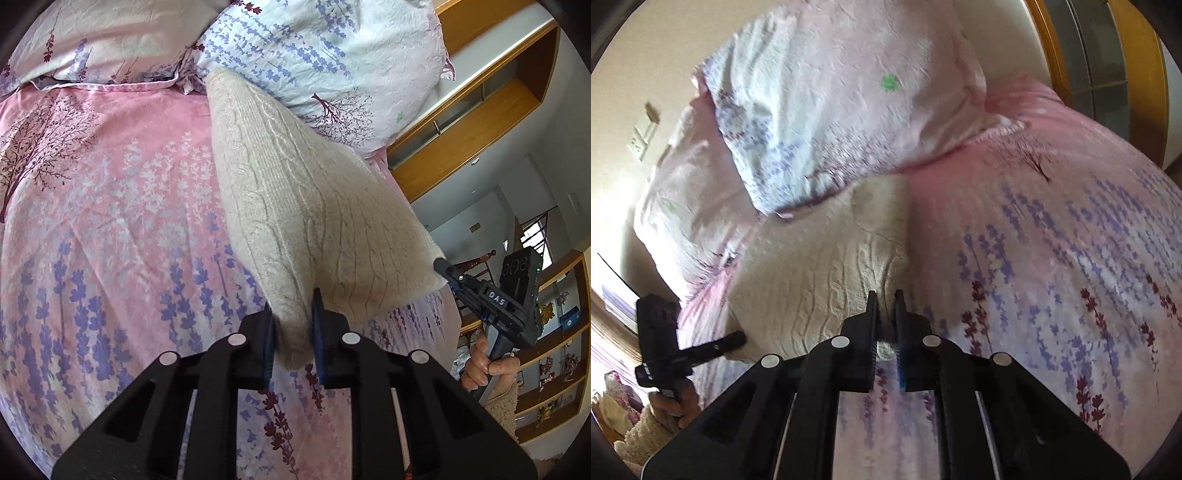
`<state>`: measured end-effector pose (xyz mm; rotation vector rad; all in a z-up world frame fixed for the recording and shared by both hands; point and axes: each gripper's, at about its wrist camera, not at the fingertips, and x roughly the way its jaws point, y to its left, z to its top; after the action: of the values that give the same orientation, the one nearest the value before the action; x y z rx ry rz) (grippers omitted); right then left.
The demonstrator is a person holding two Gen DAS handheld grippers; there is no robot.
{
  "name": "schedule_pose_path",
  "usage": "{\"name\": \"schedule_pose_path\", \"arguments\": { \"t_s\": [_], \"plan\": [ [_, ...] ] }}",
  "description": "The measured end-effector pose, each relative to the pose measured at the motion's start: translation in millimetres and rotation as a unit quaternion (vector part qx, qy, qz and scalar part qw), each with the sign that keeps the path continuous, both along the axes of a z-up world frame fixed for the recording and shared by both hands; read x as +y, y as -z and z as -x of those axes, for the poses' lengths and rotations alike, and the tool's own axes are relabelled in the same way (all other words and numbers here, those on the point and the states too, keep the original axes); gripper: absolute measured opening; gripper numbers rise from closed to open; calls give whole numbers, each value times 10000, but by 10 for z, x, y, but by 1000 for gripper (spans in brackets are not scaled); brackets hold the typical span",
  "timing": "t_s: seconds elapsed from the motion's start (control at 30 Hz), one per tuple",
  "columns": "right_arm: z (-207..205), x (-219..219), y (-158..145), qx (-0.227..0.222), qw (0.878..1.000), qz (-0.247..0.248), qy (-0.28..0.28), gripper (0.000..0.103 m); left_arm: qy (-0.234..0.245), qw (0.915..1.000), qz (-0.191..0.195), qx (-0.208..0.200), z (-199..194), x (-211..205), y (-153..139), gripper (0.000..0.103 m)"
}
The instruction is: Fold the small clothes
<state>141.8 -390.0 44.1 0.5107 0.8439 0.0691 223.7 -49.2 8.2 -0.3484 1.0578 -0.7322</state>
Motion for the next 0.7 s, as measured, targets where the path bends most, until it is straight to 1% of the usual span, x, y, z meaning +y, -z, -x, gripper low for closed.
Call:
{"name": "schedule_pose_path", "arguments": {
  "t_s": [0.03, 0.07, 0.13, 0.17, 0.2, 0.23, 0.27, 0.3, 0.33, 0.37, 0.4, 0.5, 0.57, 0.7],
  "plan": [
    [-13, -16, 124, 182, 9998, -41, 58, 8, -14, 10000, -36, 10, 1, 7, 35, 17],
    [-7, -22, 195, 249, 9996, -97, 98, 8, -35, 10000, -68, 15, 0, -1, 60, 18],
    [-10, -37, 204, 233, 9995, -175, 128, 8, -50, 9997, -201, -109, 36, -23, 50, 20],
    [-19, -35, 185, 249, 9995, -182, 91, 9, -40, 9993, -323, -203, 57, -47, 28, 23],
    [-29, -29, 164, 263, 9995, -188, 45, 9, -54, 9984, -476, -296, 81, -68, 2, 30],
    [-38, -31, 140, 284, 9994, -212, 7, 10, -83, 9972, -634, -390, 104, -86, -27, 34],
    [-49, -42, 106, 289, 9993, -250, -3, 14, -106, 9958, -782, -473, 111, -107, -51, 39],
    [-48, -61, 70, 274, 9992, -304, 9, 26, -120, 9944, -905, -538, 102, -126, -70, 45],
    [-41, -91, 22, 215, 9992, -338, 50, 33, -142, 9931, -1006, -585, 101, -132, -97, 47],
    [-41, -119, -31, 145, 9992, -354, 101, 49, -184, 9918, -1094, -627, 98, -132, -128, 51],
    [-59, -151, -76, 86, 9991, -393, 163, 61, -228, 9906, -1177, -665, 91, -132, -159, 55],
    [-171, -232, -153, 24, 9976, -646, 228, 66, -407, 9849, -1438, -875, 35, -155, -271, 66],
    [-293, -265, -162, 67, 9971, -707, 282, 66, -462, 9823, -1519, -991, -4, -164, -328, 67],
    [-581, -317, -99, 180, 9950, -903, 390, 65, -495, 9794, -1649, -1056, -46, -188, -380, 70]
  ]
}}
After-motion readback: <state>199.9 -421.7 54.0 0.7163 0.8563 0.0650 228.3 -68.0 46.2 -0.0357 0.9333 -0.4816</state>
